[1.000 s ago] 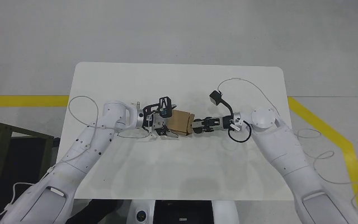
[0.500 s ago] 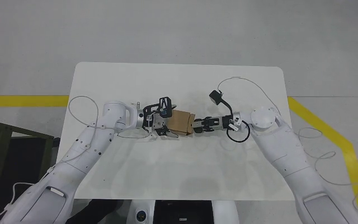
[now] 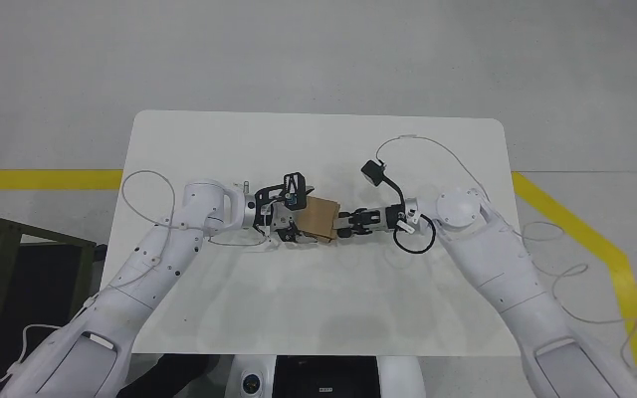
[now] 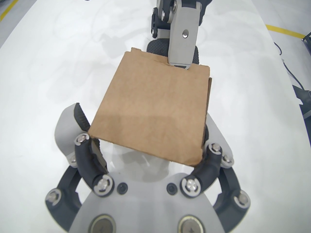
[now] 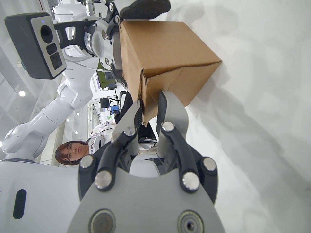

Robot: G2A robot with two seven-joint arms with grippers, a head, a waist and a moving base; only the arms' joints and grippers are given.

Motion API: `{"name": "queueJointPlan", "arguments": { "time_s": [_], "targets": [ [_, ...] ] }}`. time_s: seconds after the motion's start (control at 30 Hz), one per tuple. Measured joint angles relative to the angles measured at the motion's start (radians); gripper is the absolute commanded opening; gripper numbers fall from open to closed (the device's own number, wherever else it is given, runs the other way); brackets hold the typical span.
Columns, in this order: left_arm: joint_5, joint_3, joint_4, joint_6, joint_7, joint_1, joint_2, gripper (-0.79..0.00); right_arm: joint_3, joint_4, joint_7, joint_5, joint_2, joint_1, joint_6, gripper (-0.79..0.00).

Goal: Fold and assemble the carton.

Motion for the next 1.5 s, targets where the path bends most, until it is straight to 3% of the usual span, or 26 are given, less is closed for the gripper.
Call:
{"name": "queueJointPlan", "arguments": {
  "time_s": [0.33,0.53,0.6,0.83,1.5],
  "targets": [
    [0.0,0.0,0.001,0.0,-0.001,0.0,0.001,0.0,0.009,0.02,0.02,0.032,-0.001,-0.002,-0.042,-0.545],
    [-0.002,0.002,0.004,0.0,-0.004,0.0,0.001,0.0,0.038,0.004,0.047,0.043,0.01,-0.019,-0.051,-0.533],
    [-0.003,0.003,0.004,0.0,-0.006,-0.001,0.001,0.0,0.048,-0.005,0.054,0.042,0.015,-0.025,-0.052,-0.551],
    [-0.008,0.007,0.006,0.0,-0.01,-0.003,0.0,0.0,0.053,-0.023,0.066,0.036,0.021,-0.044,-0.044,-0.782],
    [-0.011,0.015,0.01,0.0,-0.012,-0.008,-0.001,0.0,-0.006,0.007,0.044,0.029,-0.001,-0.011,-0.028,-0.785]
  ]
}}
